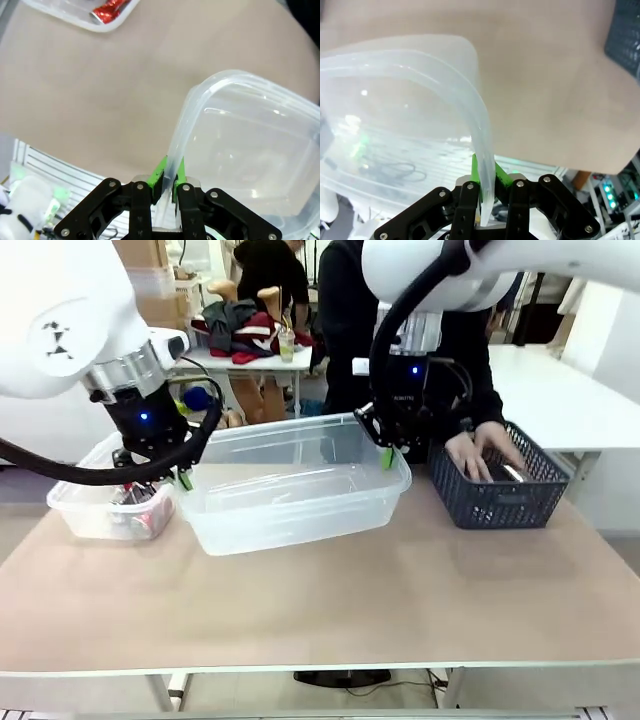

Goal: Sort the waste into each basket.
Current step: Pick up the Organizing box on the right side of the table and lift it.

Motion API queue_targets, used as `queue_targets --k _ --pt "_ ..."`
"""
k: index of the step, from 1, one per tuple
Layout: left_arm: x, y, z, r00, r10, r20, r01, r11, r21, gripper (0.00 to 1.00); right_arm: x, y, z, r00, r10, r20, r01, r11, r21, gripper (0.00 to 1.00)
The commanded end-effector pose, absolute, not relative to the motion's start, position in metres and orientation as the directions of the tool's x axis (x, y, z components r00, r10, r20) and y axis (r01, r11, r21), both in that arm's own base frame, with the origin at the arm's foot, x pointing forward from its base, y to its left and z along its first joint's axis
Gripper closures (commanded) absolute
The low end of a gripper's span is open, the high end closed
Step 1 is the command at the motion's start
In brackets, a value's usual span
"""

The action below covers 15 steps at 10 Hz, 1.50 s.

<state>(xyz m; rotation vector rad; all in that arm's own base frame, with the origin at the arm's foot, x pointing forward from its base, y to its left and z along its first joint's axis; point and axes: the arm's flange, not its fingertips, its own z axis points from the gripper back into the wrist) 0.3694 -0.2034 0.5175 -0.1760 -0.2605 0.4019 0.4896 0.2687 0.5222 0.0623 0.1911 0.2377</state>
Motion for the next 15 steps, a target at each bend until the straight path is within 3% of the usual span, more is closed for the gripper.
queue_targets --k 1,4,7,11,15 --pt "0.383 -0.211 0.522 0.831 0.451 0.326 -0.395 0.891 -0.225 0.94 0.467 0.231 0.524 0.953 0.146 -0.265 -0.137 0.989 0.053 0.95" --pt "0.400 -0.235 0.527 0.872 0.369 0.321 -0.318 0.926 -0.201 0.94 0.436 0.211 0.515 0.960 -0.064 -0.271 0.082 0.995 0.056 0.95" --pt "0.379 -0.246 0.522 0.897 0.335 0.287 -0.284 0.936 -0.207 0.94 0.453 0.207 0.498 0.925 -0.277 -0.260 0.306 0.949 0.076 0.95" --pt "0.379 -0.246 0.522 0.897 0.335 0.287 -0.284 0.936 -0.207 0.94 0.486 0.206 0.472 0.886 -0.261 -0.382 0.300 0.953 0.046 0.95" --pt "0.380 -0.253 0.511 0.918 0.292 0.268 -0.250 0.952 -0.178 0.94 0.483 0.208 0.467 0.910 -0.218 -0.352 0.252 0.966 0.052 0.95"
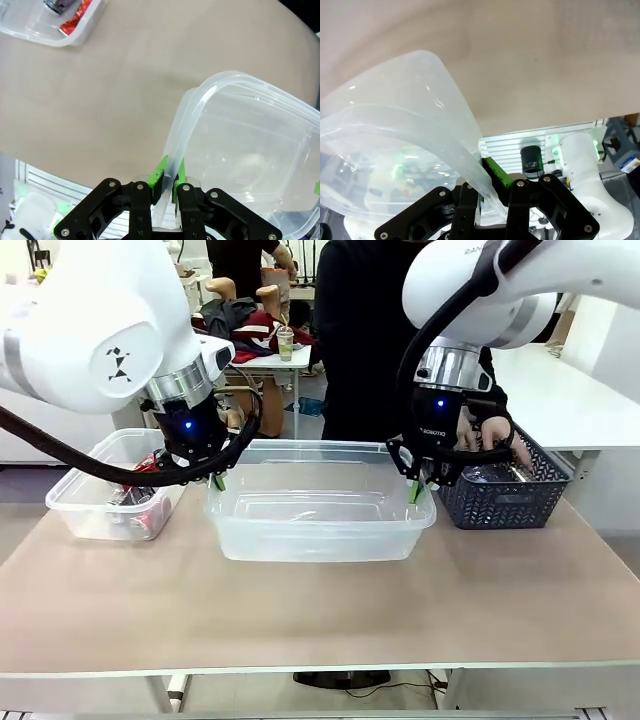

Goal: Sort the waste into each basket.
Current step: Pick up the Organizing box on the right side of the table and lift it, then offer the picked Organizing box to the human.

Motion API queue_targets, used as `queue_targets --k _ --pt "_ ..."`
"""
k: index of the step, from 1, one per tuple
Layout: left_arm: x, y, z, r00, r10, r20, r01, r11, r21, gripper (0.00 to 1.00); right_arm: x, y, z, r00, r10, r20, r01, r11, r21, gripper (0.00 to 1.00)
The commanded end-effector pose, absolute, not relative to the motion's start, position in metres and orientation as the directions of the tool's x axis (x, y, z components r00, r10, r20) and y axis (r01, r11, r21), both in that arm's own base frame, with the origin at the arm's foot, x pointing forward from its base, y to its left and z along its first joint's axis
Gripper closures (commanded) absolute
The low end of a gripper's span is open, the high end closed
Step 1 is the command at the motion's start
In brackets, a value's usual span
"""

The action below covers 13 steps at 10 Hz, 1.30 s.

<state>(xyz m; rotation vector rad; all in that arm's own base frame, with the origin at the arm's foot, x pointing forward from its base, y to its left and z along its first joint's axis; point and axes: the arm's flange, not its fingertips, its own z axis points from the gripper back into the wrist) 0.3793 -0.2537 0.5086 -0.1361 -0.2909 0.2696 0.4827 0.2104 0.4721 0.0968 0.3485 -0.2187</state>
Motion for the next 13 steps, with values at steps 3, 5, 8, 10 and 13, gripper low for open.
queue_targets --k 3,5,8,10,13 --pt "0.410 -0.255 0.477 0.944 0.265 0.198 -0.236 0.959 -0.159 0.94 0.483 0.208 0.467 0.910 -0.218 -0.352 0.252 0.966 0.052 0.95" --pt "0.396 -0.257 0.479 0.947 0.237 0.216 -0.211 0.968 -0.137 0.94 0.483 0.208 0.467 0.910 -0.218 -0.352 0.252 0.966 0.052 0.95" --pt "0.396 -0.257 0.479 0.947 0.237 0.216 -0.211 0.968 -0.137 0.94 0.483 0.208 0.467 0.910 -0.218 -0.352 0.252 0.966 0.052 0.95" --pt "0.396 -0.257 0.479 0.947 0.237 0.216 -0.211 0.968 -0.137 0.94 0.483 0.208 0.467 0.910 -0.218 -0.352 0.252 0.966 0.052 0.95" --pt "0.396 -0.257 0.479 0.947 0.237 0.216 -0.211 0.968 -0.137 0.94 0.483 0.208 0.467 0.910 -0.218 -0.352 0.252 0.966 0.052 0.95"
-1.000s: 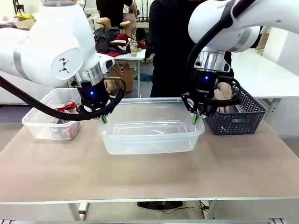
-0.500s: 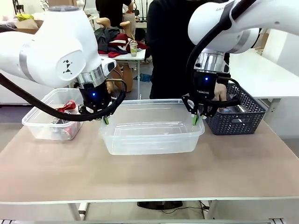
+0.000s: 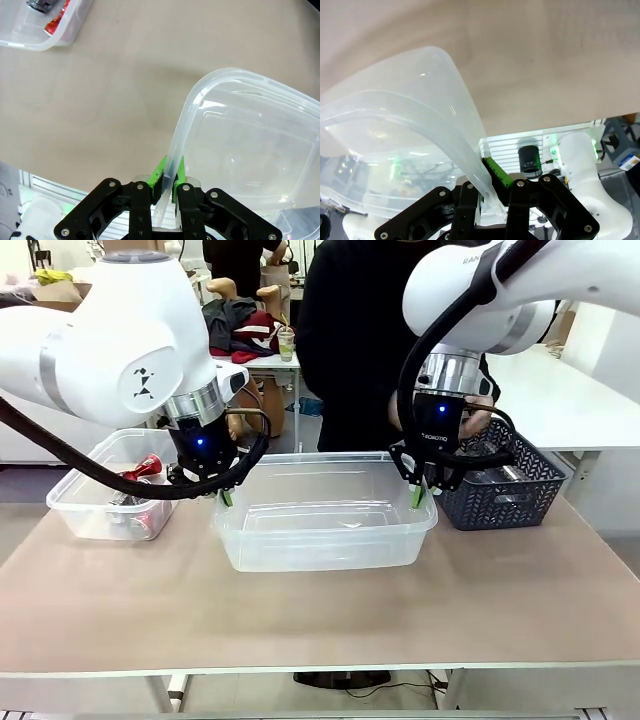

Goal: Sort the waste into each basket.
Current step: Offer the picked Organizing box to the human.

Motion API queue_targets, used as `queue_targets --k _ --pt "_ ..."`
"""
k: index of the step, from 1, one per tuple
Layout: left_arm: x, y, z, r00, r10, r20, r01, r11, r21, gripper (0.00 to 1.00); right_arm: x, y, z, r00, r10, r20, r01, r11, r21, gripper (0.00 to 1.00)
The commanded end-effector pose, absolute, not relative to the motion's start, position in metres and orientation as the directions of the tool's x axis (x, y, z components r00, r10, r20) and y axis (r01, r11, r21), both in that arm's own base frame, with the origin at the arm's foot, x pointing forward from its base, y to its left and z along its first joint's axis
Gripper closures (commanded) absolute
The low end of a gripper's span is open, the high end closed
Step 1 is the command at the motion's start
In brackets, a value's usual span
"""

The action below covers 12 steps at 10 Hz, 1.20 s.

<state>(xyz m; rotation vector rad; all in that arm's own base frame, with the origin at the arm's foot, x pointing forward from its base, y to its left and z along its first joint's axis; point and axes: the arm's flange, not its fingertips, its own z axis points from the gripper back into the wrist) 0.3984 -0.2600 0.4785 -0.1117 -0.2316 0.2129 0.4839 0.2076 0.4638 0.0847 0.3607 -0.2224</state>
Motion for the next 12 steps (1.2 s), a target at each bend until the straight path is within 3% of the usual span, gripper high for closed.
queue_targets --k 1,12 --pt "0.3959 -0.2566 0.4788 0.947 0.237 0.216 -0.211 0.968 -0.137 0.94 0.4832 0.2084 0.4671 0.910 -0.218 -0.352 0.252 0.966 0.052 0.95" --pt "0.3959 -0.2566 0.4788 0.947 0.237 0.216 -0.211 0.968 -0.137 0.94 0.4832 0.2084 0.4671 0.910 -0.218 -0.352 0.252 0.966 0.052 0.95"
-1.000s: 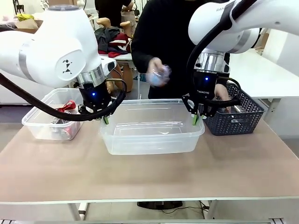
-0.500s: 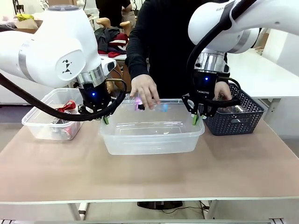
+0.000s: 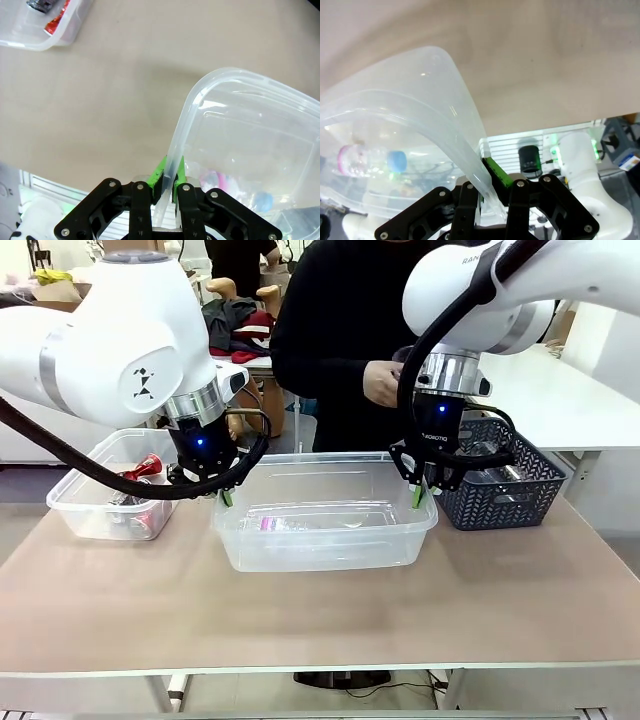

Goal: Sort the waste into each basket.
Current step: Offer the picked Organizing box to the human.

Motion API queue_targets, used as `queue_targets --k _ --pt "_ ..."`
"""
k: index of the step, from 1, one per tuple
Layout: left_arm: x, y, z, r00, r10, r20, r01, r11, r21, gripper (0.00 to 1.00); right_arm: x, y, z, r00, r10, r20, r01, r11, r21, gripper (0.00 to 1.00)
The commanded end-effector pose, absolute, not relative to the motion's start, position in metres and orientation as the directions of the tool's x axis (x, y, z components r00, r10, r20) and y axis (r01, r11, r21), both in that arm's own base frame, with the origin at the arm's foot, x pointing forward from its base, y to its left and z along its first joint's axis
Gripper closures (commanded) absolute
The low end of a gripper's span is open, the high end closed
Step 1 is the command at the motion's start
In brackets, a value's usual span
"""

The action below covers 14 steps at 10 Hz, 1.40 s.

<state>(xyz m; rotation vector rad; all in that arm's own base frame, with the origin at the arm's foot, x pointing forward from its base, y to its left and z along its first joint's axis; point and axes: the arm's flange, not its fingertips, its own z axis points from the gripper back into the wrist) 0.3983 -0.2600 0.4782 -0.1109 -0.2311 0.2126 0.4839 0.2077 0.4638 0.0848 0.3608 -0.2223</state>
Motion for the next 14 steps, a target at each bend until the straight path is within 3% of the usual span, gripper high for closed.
queue_targets --k 1,14 --pt "0.3959 -0.2566 0.4788 0.947 0.237 0.216 -0.211 0.968 -0.137 0.94 0.4832 0.2084 0.4671 0.910 -0.218 -0.352 0.252 0.966 0.052 0.95" --pt "0.3959 -0.2566 0.4788 0.947 0.237 0.216 -0.211 0.968 -0.137 0.94 0.4832 0.2084 0.4671 0.910 -0.218 -0.352 0.252 0.966 0.052 0.95"
